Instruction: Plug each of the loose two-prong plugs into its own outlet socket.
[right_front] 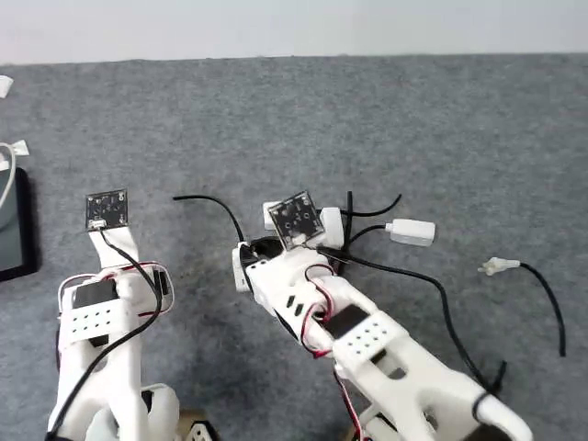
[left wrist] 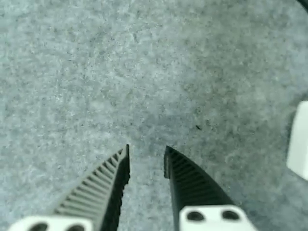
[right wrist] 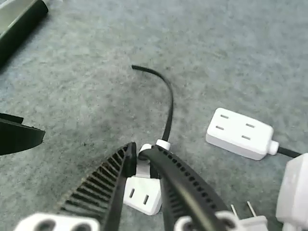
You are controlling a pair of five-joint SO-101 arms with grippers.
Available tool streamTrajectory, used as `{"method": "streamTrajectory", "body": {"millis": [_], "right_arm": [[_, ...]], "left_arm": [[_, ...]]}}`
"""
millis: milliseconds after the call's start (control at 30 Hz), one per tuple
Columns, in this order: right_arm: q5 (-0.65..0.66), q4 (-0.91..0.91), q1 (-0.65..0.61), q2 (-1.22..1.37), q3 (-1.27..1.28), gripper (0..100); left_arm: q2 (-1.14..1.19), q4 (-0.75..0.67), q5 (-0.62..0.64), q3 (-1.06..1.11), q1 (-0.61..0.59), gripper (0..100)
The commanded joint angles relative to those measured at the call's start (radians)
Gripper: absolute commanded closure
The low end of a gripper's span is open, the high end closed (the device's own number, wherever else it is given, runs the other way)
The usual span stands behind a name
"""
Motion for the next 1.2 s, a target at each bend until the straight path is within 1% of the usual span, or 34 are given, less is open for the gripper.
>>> {"method": "streamTrajectory", "body": {"millis": [0, 200, 467, 667, 1033, 1167], "right_arm": [[-0.011, -0.021, 0.016, 0.002, -0.071, 99.1], [-0.011, -0.015, 0.019, -0.004, -0.068, 99.1], [-0.011, -0.013, 0.053, -0.002, -0.066, 99.1], [-0.011, -0.012, 0.053, 0.001, -0.057, 99.1], [-0.011, -0.013, 0.047, 0.085, -0.055, 99.1], [-0.008, 0.001, 0.028, 0.085, -0.055, 99.1]], "left_arm": [[-0.012, -0.032, -0.014, -0.025, -0.005, 94], [-0.011, -0.049, -0.015, -0.012, -0.003, 94], [-0.012, -0.061, -0.015, -0.001, -0.003, 94], [-0.012, -0.061, -0.015, 0.001, -0.003, 94], [-0.012, -0.061, -0.015, 0.001, -0.003, 94], [-0.012, -0.061, -0.015, 0.001, -0.003, 94]]}}
